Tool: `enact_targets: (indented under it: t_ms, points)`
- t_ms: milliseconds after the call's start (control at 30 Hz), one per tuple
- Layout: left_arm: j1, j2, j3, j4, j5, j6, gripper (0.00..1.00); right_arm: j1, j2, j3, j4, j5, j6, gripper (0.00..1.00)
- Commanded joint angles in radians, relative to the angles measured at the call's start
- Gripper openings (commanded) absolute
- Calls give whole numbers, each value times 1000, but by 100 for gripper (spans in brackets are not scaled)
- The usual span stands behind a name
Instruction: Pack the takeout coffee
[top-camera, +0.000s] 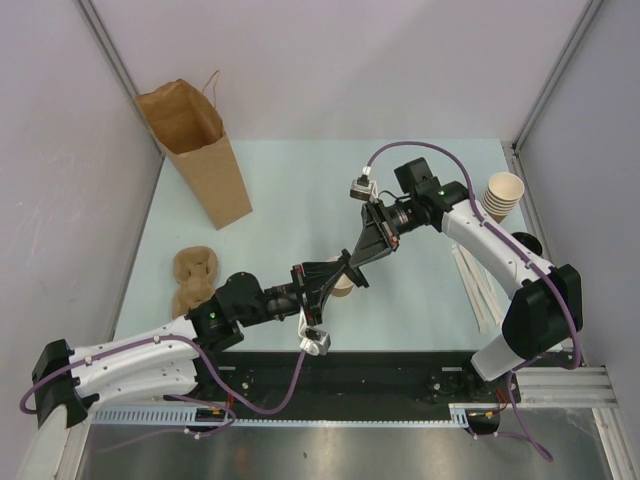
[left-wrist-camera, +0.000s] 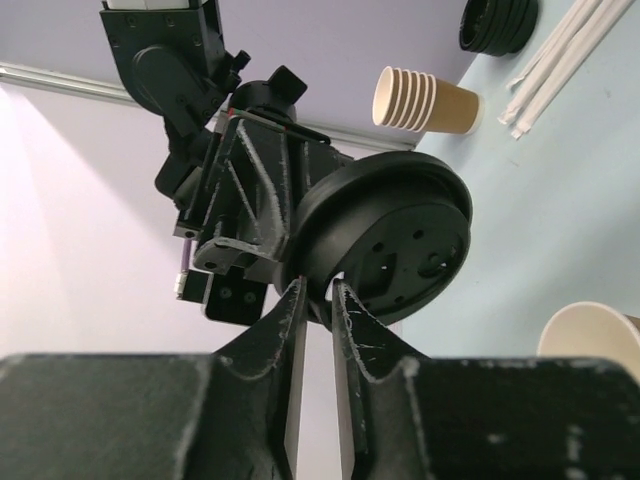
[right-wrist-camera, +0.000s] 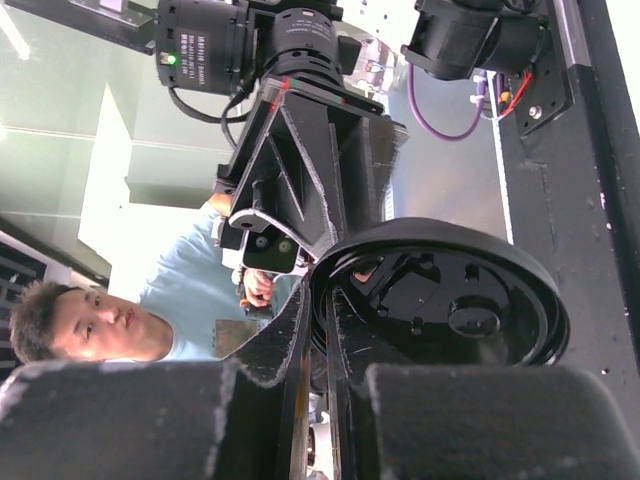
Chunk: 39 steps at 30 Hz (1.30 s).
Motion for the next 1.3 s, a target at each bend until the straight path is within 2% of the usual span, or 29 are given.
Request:
enact_targets:
  t_ms: [0, 167, 233, 267, 300, 333, 433, 500, 533, 567, 633, 667, 733, 767, 800, 867, 900, 933, 967, 1000, 1033, 1067, 1133, 1267]
  points:
    - [-6, 17, 17, 54, -5, 21, 17, 26, -32, -4, 20, -180, 20, 0]
    - [-4, 18, 20, 53, -9, 12, 1, 25, -38, -8, 32, -181, 34, 0]
    - [-6, 7, 21, 34, -5, -10, 0, 19, -35, -10, 55, -181, 46, 0]
    - [-6, 0, 21, 25, 0, -21, 0, 11, -28, -8, 75, -181, 81, 4]
    - [-6, -14, 21, 17, -2, -47, 0, -1, -27, -10, 113, -180, 100, 11]
    - [-6, -20, 29, -24, -2, -60, 0, -12, -22, -8, 134, -180, 114, 26]
    - [-6, -46, 78, -161, -8, -151, 0, -82, -13, -10, 259, -178, 203, 49]
    - [-6, -45, 118, -249, -23, -244, 0, -160, -16, -8, 396, -145, 310, 57]
    - [-6, -25, 170, -330, -58, -286, 0, -193, -19, -8, 441, -125, 341, 66]
    - [-6, -5, 202, -386, -90, -335, 0, -226, -22, -8, 486, -82, 373, 69]
    - [-6, 56, 334, -545, -197, -491, 0, -343, -24, -8, 610, -43, 470, 78]
    - [-6, 143, 387, -612, -222, -545, 0, -384, -24, -8, 644, -14, 497, 81]
    - [-1, 246, 571, -861, -264, -698, 0, -505, -27, -10, 692, 22, 514, 95]
    - [-1, 361, 633, -945, -253, -744, 0, -541, -28, -8, 687, 58, 501, 97]
    - [4, 406, 734, -1084, -238, -828, 0, -603, -30, -10, 652, 73, 478, 97]
    - [10, 511, 800, -1170, -192, -908, 0, -645, -33, -2, 598, 114, 372, 99]
    - [19, 538, 840, -1217, -175, -974, 0, -668, -33, 13, 473, 134, 300, 100]
    - [24, 555, 856, -1237, -160, -1001, 0, -691, -27, 38, 377, 201, 114, 99]
    - [42, 585, 870, -1248, -140, -1048, 0, -693, -15, 136, 108, 266, -33, 100]
    - [56, 601, 899, -1271, -125, -1074, 0, -667, -4, 191, -10, 339, -150, 100]
    - [73, 615, 916, -1286, -96, -1100, 0, -647, 5, 244, -101, 486, -240, 100]
    - [112, 628, 932, -1300, -39, -1154, 0, -635, 2, 286, -182, 541, -339, 100]
    - [142, 656, 962, -1313, -22, -1205, 0, -635, -30, 268, -163, 640, -349, 100]
    - [166, 662, 965, -1276, -129, -1310, 0, -596, -169, 199, -42, 841, -377, 100]
